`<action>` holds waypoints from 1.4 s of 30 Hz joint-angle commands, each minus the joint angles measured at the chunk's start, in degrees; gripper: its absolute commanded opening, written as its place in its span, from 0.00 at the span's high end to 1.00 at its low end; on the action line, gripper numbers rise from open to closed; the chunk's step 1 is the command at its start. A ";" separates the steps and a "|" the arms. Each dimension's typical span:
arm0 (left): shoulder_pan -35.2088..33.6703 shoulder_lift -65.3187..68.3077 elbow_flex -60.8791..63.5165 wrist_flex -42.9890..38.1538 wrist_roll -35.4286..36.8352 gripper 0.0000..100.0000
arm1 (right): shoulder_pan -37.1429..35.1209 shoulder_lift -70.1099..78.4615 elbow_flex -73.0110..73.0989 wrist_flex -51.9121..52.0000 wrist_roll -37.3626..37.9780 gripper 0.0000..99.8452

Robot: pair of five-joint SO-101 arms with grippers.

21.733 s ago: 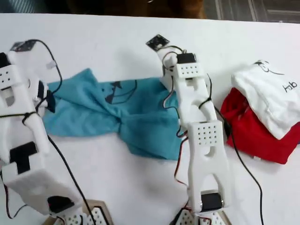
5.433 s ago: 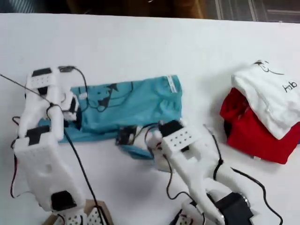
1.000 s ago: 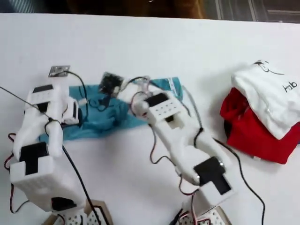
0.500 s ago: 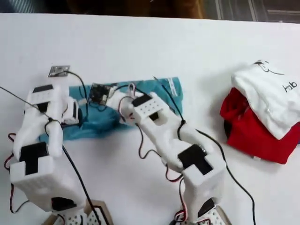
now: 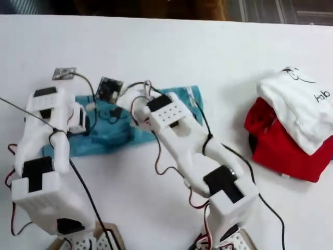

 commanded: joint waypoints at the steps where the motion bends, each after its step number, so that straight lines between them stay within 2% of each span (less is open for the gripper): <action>1: 0.44 -1.93 -4.62 2.29 -0.09 0.82 | -2.86 -3.38 -2.37 -0.13 -0.44 0.98; 6: 0.35 -1.93 -8.66 4.84 -1.49 0.83 | -5.85 1.27 -2.55 -4.44 -0.44 0.98; 12: -3.52 -1.93 -10.33 5.98 -1.49 0.83 | -6.11 8.22 -7.47 -4.70 -2.46 0.98; 15: -5.71 -1.93 -10.42 5.98 -1.49 0.83 | -6.55 12.09 -12.48 -0.57 -4.75 0.98; 25: -12.48 -1.85 -10.42 5.98 -1.58 0.83 | -7.43 22.20 -22.86 11.03 -4.75 0.98; 34: -18.90 -1.85 -14.11 6.24 -1.41 0.83 | -5.76 17.71 -28.13 15.34 -6.07 0.98; 38: -19.69 -1.32 -18.15 13.98 1.32 0.82 | -3.38 12.18 -35.08 21.32 -11.96 0.98; 42: -19.52 -1.23 -20.97 20.92 3.16 0.81 | -2.77 6.99 -41.23 28.35 -12.13 0.98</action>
